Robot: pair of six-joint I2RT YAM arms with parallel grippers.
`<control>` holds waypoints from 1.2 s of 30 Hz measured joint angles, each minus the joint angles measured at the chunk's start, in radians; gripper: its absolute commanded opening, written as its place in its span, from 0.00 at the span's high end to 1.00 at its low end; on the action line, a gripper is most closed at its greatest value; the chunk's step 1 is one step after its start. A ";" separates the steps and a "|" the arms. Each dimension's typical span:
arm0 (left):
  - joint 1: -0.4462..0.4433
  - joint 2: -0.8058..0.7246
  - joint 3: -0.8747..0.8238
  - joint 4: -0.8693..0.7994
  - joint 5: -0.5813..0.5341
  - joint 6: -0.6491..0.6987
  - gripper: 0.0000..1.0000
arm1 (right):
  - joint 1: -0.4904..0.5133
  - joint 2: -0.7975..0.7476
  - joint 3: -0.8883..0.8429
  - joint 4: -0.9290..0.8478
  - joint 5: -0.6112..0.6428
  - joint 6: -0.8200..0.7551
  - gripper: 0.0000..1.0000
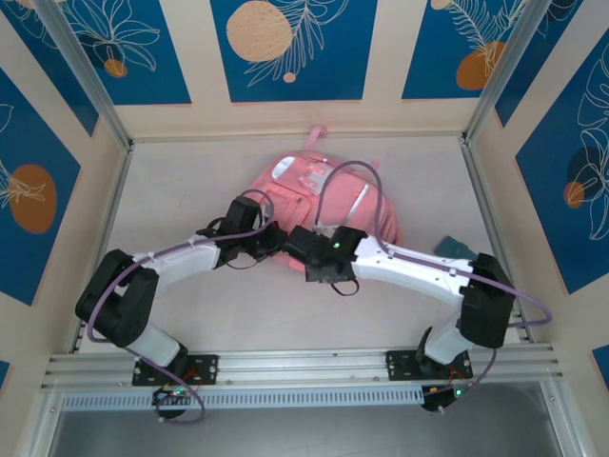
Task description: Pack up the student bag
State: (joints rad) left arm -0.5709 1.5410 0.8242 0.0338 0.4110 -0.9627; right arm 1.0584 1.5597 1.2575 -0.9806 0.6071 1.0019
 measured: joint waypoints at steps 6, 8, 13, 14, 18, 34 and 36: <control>0.000 0.000 0.002 -0.005 0.000 0.000 0.96 | -0.003 0.155 0.063 0.000 0.015 0.062 0.55; 0.000 0.000 0.002 -0.006 0.000 0.000 0.97 | -0.012 0.170 0.063 0.000 0.015 0.081 0.60; 0.000 0.000 0.004 -0.010 0.000 0.000 0.97 | -0.047 0.179 0.063 0.018 0.015 0.110 0.70; 0.000 0.000 0.005 -0.011 0.000 0.000 0.97 | -0.051 0.181 0.063 0.022 0.015 0.111 0.72; 0.000 0.000 0.008 -0.017 0.000 0.000 0.96 | -0.058 0.191 0.063 0.028 0.014 0.111 0.81; -0.001 0.000 0.009 -0.024 0.000 0.000 0.97 | -0.052 0.212 0.063 0.031 -0.004 0.051 0.73; -0.001 0.000 0.010 -0.026 0.000 0.000 0.97 | -0.044 0.216 0.063 0.027 -0.004 0.045 0.74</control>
State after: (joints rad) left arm -0.5720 1.5414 0.8337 0.0074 0.4107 -0.9623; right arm 1.0142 1.7752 1.3205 -0.9535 0.6033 1.0466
